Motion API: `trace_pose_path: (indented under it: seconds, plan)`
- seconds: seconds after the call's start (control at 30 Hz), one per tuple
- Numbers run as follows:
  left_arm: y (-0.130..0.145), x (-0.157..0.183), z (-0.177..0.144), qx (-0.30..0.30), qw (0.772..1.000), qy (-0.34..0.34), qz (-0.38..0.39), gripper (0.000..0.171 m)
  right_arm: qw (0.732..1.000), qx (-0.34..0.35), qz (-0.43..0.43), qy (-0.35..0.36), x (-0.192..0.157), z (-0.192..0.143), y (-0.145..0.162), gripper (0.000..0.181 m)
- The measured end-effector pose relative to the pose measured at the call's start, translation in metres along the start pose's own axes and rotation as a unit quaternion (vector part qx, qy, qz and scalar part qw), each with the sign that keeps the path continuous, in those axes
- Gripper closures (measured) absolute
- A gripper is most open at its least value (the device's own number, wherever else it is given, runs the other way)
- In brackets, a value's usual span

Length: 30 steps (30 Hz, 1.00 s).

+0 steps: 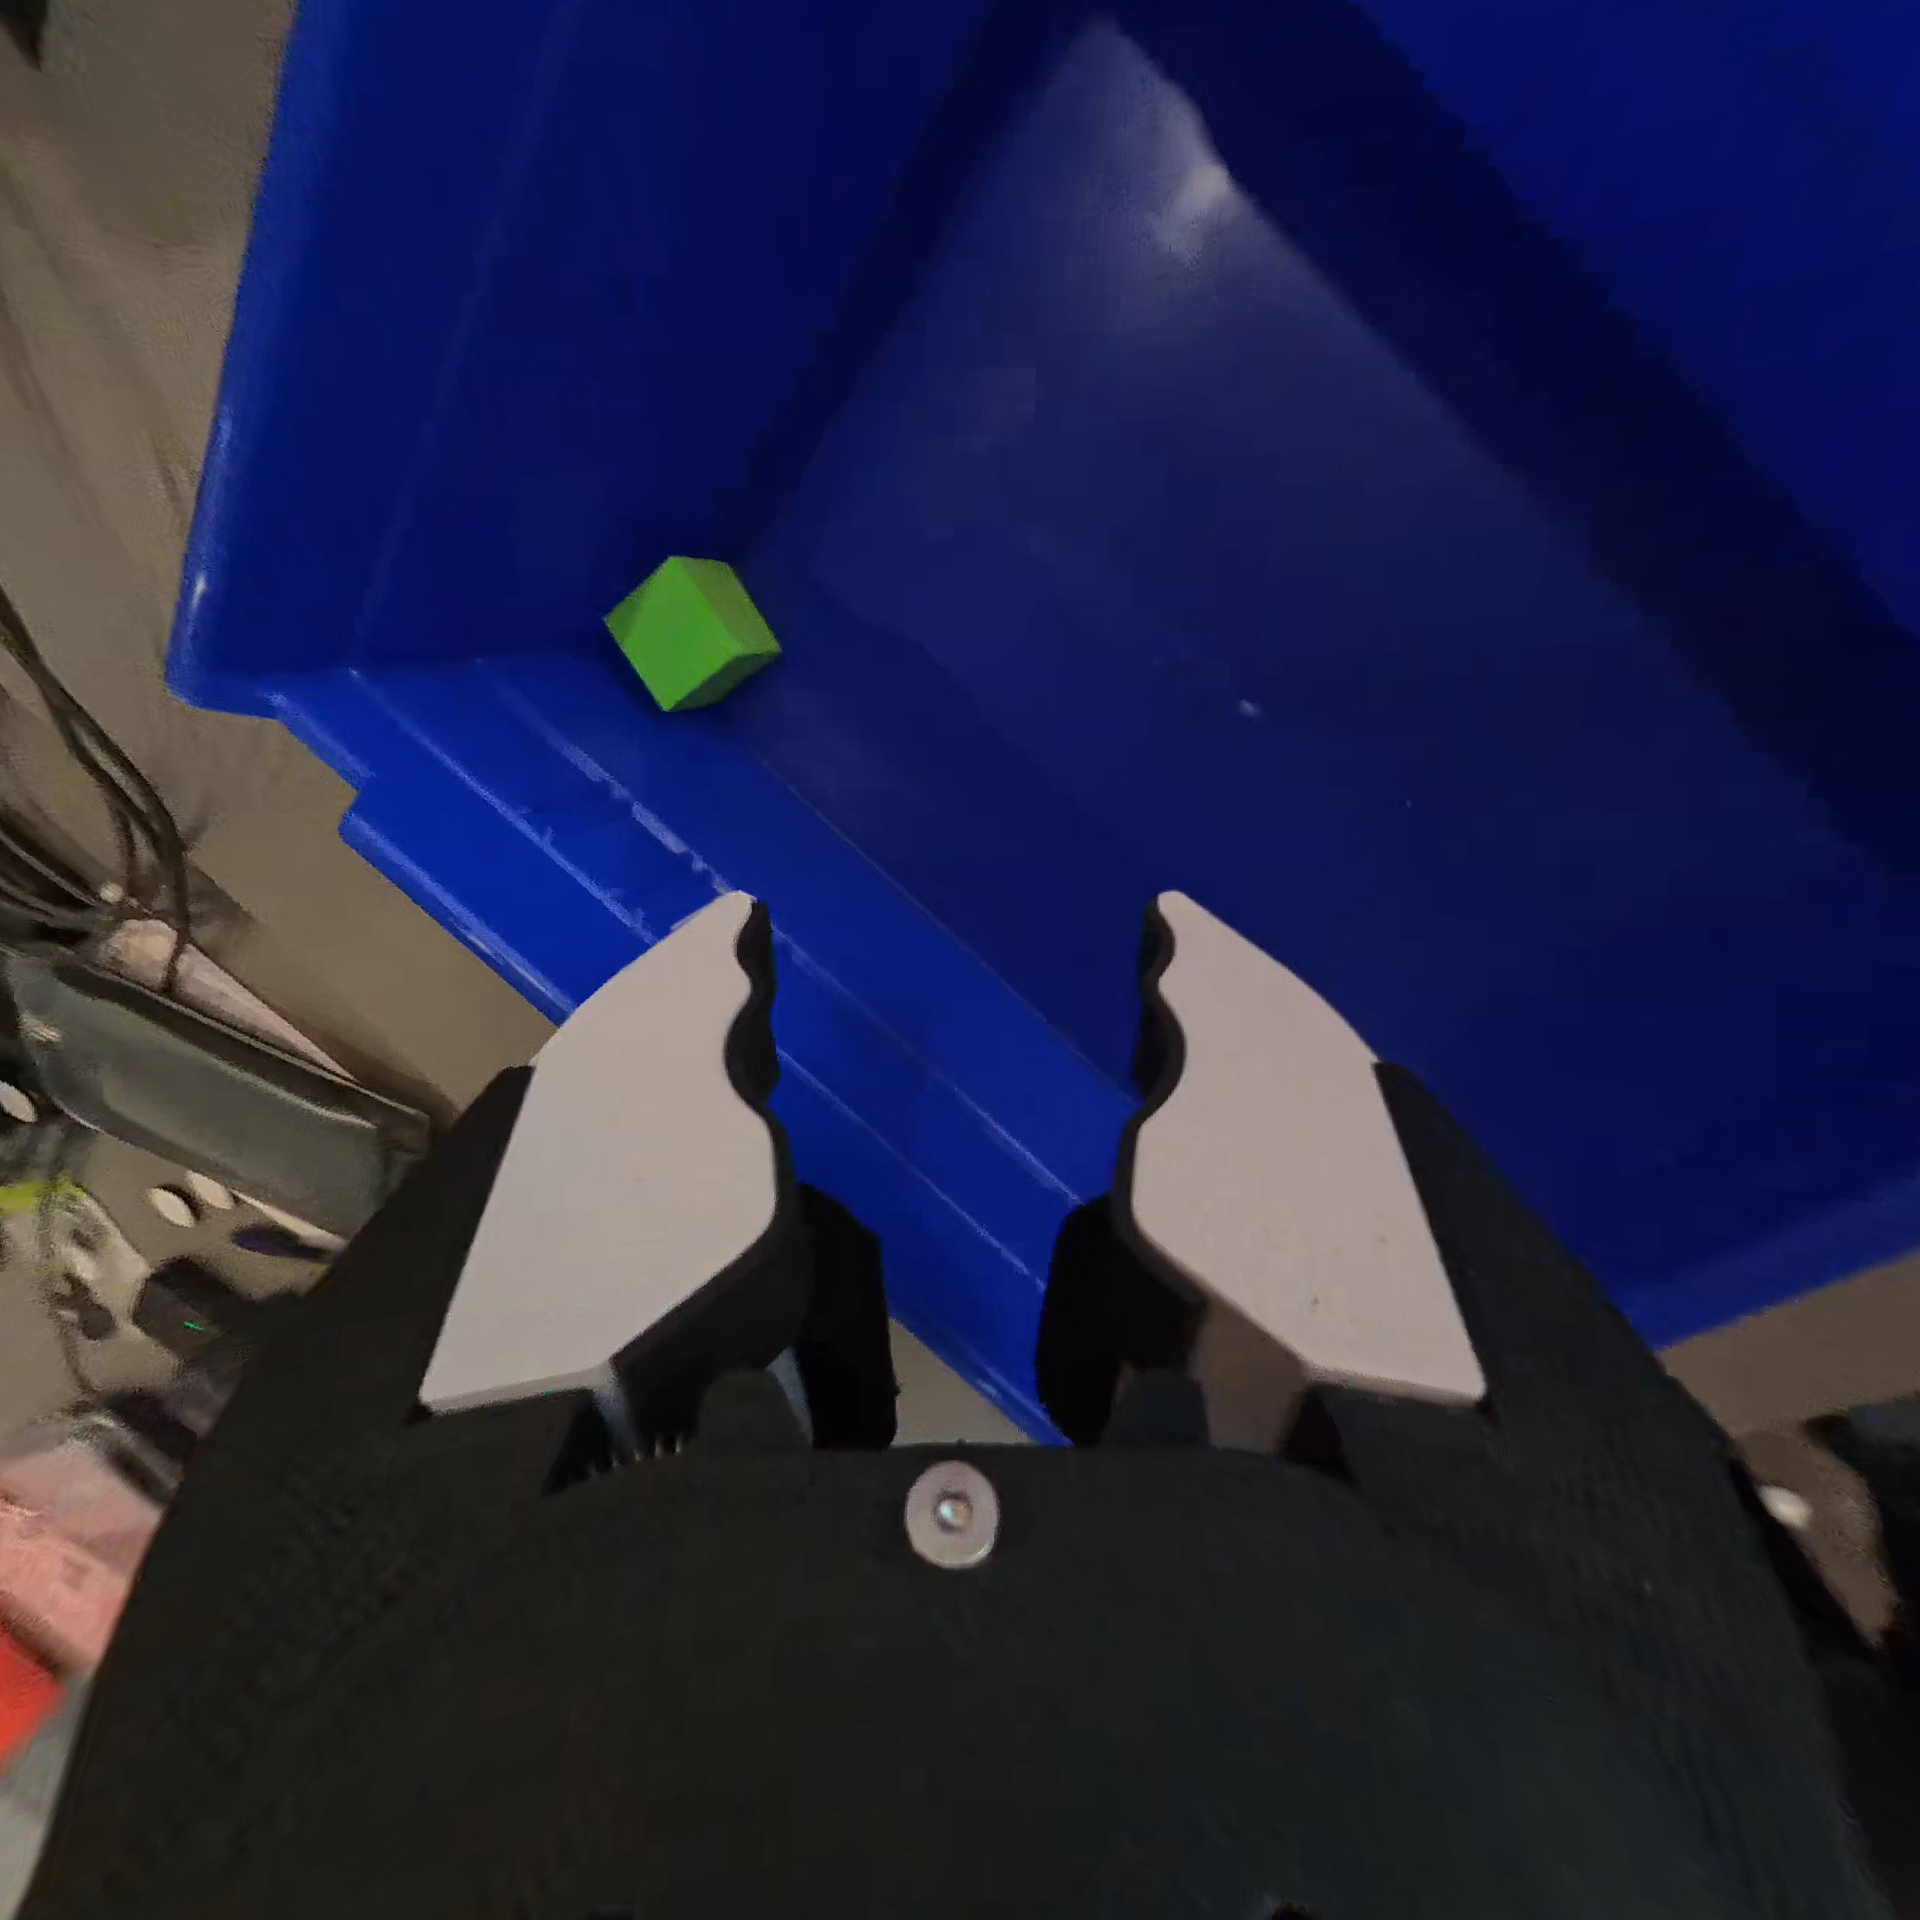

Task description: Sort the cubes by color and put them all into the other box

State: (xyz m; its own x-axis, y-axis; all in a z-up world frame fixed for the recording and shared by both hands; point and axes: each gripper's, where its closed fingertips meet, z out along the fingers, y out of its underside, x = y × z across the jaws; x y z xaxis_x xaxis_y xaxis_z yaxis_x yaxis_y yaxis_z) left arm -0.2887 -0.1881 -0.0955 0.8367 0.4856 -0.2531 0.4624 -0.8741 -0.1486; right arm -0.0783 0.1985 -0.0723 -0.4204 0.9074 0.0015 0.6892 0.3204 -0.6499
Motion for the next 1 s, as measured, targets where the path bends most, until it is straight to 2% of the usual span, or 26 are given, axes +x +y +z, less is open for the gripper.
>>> trace_pose_path:
  seconds: [0.1, 0.23, 0.4, 0.9, 1.0]
  plan:
    - [-0.017, -0.014, 0.017, -0.016, 0.997, 0.027, -0.067, 0.104, 1.000, 0.007, -0.003, 0.001, -0.001, 0.001, -0.003, 0.145]
    - [-0.035, -0.021, 0.035, -0.033, 0.982, 0.071, -0.173, 0.108, 1.000, 0.019, -0.004, 0.008, 0.001, 0.001, -0.005, 0.145]
    - [-0.036, -0.035, 0.051, -0.068, 0.968, 0.057, -0.235, 0.108, 0.999, 0.035, -0.010, 0.013, 0.004, -0.004, -0.008, 0.146]
    - [-0.036, -0.044, 0.072, -0.112, 0.962, 0.012, -0.250, 0.106, 0.997, 0.071, -0.029, 0.027, 0.003, -0.021, -0.017, 0.148]
    - [-0.037, -0.042, 0.073, -0.116, 0.961, 0.014, -0.250, 0.099, 0.996, 0.076, -0.032, 0.031, 0.002, -0.025, -0.020, 0.148]
